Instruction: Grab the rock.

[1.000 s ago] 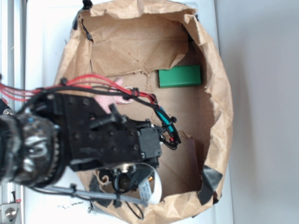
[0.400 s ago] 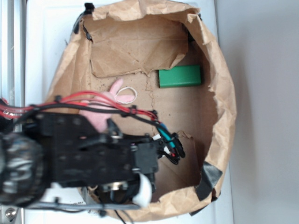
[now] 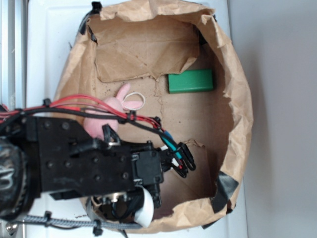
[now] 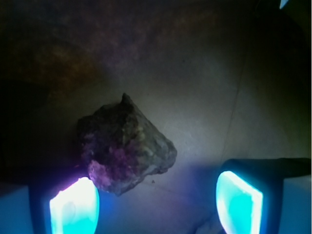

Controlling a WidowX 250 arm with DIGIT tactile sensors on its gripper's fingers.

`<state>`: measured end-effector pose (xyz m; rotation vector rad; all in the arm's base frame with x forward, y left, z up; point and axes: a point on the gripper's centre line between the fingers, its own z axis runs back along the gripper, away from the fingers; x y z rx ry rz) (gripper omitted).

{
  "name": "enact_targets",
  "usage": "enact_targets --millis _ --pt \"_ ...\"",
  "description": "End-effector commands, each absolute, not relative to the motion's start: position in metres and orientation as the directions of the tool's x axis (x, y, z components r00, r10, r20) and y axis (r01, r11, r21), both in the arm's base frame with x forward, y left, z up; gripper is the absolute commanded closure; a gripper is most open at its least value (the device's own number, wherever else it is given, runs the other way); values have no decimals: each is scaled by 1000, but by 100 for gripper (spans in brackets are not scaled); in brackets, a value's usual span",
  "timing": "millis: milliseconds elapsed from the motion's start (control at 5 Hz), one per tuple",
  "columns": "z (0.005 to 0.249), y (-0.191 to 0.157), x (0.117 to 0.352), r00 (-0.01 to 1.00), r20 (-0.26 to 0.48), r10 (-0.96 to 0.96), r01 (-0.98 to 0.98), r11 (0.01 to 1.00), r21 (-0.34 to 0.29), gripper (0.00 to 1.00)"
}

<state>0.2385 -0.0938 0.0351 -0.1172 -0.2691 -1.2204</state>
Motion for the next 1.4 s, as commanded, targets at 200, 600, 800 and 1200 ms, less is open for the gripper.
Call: enact_targets --millis 200,600,800,1200 --pt "42 -114 249 247 271 -930 963 268 42 0" --pt "44 -117 247 235 272 -933 964 260 56 0" --pt "44 -115 249 262 272 -926 956 287 56 100" --pt "41 -111 253 283 262 -923 950 307 56 100"
